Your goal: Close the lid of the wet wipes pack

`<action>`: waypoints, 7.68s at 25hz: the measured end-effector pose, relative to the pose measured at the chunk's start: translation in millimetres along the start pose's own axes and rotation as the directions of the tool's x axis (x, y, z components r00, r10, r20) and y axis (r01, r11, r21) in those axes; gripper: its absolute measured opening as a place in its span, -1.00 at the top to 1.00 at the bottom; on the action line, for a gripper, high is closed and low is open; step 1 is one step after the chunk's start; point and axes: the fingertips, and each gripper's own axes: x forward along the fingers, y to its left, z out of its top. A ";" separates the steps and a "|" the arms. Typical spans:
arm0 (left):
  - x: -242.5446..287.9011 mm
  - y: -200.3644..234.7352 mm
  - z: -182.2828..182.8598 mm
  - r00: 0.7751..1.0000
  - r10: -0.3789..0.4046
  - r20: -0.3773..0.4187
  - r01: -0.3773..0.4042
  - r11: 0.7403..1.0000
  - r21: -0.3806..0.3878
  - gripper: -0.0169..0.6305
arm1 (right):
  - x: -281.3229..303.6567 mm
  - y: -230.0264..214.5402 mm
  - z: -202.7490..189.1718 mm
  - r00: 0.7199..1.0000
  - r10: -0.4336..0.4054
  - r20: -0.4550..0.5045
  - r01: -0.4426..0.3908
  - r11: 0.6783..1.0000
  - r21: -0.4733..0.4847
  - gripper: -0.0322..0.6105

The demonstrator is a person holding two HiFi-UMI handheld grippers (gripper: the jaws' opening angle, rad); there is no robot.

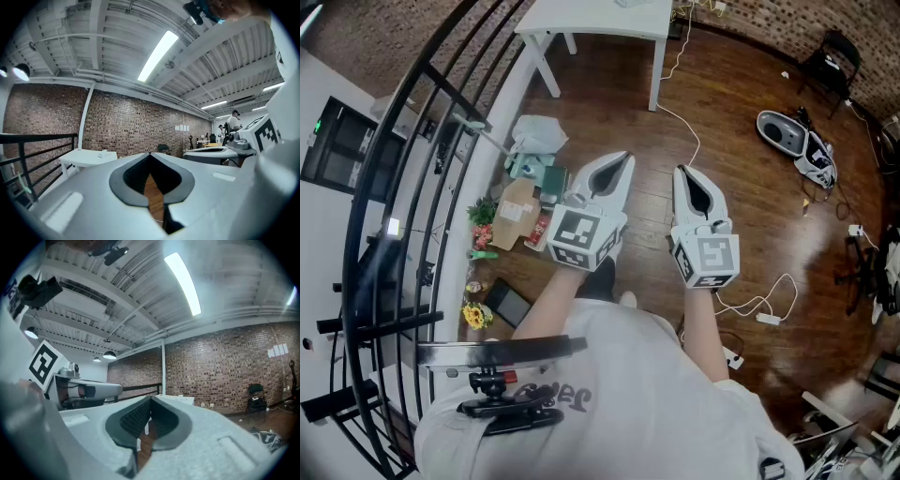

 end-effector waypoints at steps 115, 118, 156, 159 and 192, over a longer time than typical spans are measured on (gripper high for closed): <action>880.4 747.1 -166.8 0.801 0.396 -0.449 -0.544 0.794 -0.271 0.90 | 1093.8 -438.8 -260.8 0.383 0.450 -0.807 -0.771 0.637 -0.011 0.94; 883.3 746.8 -168.0 0.803 0.396 -0.446 -0.548 0.785 -0.289 0.90 | 1095.4 -439.6 -267.3 0.368 0.436 -0.821 -0.779 0.627 -0.016 0.94; 785.0 662.2 25.0 0.915 0.403 0.008 -0.402 0.914 -0.062 0.90 | 983.1 -421.0 -29.2 0.886 0.452 -0.099 -0.457 0.888 -0.037 0.94; 788.3 641.6 25.0 0.906 0.423 0.016 -0.421 0.905 -0.061 0.90 | 972.7 -434.9 -14.4 0.888 0.458 -0.051 -0.460 0.887 -0.047 0.94; 807.3 450.5 44.2 0.709 0.705 0.023 -0.705 0.709 0.011 0.90 | 842.3 -545.6 10.6 0.812 0.584 0.008 -0.577 0.805 -0.136 0.94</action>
